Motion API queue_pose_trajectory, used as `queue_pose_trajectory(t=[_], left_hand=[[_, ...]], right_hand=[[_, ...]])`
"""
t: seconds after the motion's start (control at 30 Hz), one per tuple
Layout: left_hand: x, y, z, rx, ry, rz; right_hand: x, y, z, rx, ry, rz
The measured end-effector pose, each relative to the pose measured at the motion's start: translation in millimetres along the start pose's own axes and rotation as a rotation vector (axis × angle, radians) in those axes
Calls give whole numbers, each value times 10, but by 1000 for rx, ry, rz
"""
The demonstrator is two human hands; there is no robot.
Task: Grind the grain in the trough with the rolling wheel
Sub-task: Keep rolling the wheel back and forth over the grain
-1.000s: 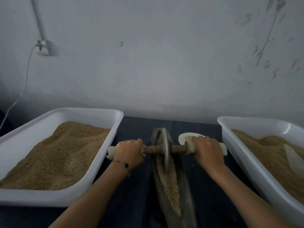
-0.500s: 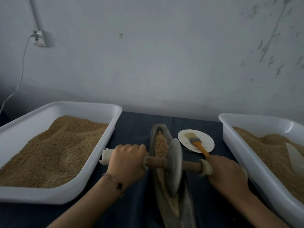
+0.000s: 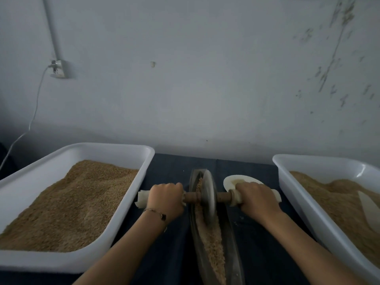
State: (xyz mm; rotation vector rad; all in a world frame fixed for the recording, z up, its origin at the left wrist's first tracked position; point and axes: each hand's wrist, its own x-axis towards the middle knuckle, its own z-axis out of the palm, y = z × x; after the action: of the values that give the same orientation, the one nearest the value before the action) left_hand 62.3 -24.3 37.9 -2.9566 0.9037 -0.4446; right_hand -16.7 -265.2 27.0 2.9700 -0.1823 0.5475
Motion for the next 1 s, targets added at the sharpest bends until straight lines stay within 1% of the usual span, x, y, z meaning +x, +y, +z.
queue_pose_trajectory(t=[0.07, 0.13, 0.23, 0.3, 0.33, 0.4, 0.43, 0.5, 0.53, 0.63, 0.73, 0.8, 0.87, 0.93, 0.97, 1.0], left_hand=[[-145, 57, -57, -11, 47, 57], [-344, 107, -125, -7, 97, 107], [-641, 159, -158, -19, 264, 207], [-723, 179, -138, -36, 364, 243], [-725, 186, -129, -34, 372, 241], [-644, 193, -142, -36, 312, 215], [-573, 188, -143, -8, 263, 182], [-395, 151, -101, 40, 147, 122], [-299, 125, -83, 23, 104, 99], [16, 24, -59, -40, -19, 55], [258, -73, -71, -127, -230, -2], [314, -104, -63, -177, -302, -15], [262, -114, -42, -203, -295, -36], [91, -85, -19, -206, -226, -61], [-32, -50, -4, -178, -133, -56], [-179, -3, 13, -136, 7, -35]], right_hand=[[-173, -73, -41, 27, 68, -63], [-412, -94, -72, 58, 208, -85], [-769, -91, -17, 90, 358, -101], [-876, -77, -3, 102, 393, -113], [-885, -76, 1, 100, 388, -121], [-811, -73, 4, 123, 330, -113], [-740, -70, -2, 130, 274, -83], [-548, -60, -16, 88, 94, 18], [-436, -47, -22, 78, 1, 56], [-62, -9, -31, 84, -181, 63], [282, -12, -117, 99, -375, 91], [379, -30, -154, 116, -433, 108], [325, -57, -156, 85, -361, 98], [133, -105, -147, 20, -186, 66], [3, -131, -133, -1, -67, 42], [-140, -147, -112, -14, 67, -3]])
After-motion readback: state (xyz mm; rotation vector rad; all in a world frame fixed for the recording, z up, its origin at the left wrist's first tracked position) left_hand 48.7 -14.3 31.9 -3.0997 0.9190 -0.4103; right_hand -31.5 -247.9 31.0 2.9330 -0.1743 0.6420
